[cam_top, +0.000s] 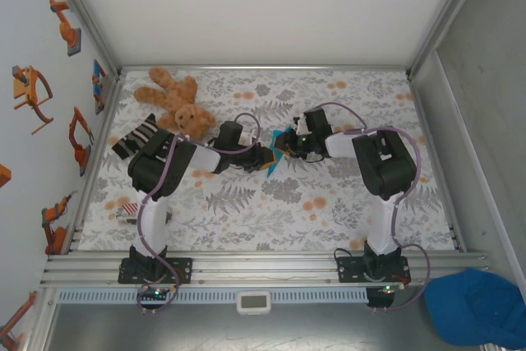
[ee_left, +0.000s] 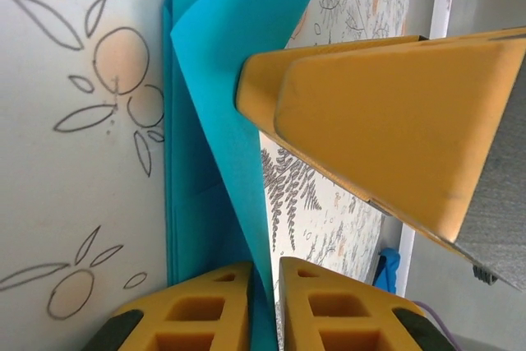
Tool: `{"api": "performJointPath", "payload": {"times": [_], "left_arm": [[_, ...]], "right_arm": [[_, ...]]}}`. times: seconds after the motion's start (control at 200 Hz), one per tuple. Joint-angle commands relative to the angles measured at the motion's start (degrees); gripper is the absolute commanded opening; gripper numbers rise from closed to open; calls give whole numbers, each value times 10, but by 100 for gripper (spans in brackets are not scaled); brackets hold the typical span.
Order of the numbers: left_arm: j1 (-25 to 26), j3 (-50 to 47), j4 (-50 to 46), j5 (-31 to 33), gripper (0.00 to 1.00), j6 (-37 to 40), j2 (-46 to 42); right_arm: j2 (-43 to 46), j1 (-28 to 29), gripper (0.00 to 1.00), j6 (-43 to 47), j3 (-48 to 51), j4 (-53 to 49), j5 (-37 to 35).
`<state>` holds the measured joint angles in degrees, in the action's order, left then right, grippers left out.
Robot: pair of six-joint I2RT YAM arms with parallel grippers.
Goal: Fold a paper plane with a square sheet of paper (pick it up from the middle)
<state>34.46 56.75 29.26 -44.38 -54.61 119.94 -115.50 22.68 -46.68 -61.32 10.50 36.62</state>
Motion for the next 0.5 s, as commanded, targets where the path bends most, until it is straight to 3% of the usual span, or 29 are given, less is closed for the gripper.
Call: {"api": "performJointPath", "payload": {"times": [0.0, 0.496], "left_arm": [[-6, -29, -94, 33, 16, 20, 0], [14, -18, -154, 49, 16, 38, -42]], "right_arm": [[-31, -3, 29, 15, 2, -43, -48], [-33, -3, 29, 14, 0, -49, -51]]}}
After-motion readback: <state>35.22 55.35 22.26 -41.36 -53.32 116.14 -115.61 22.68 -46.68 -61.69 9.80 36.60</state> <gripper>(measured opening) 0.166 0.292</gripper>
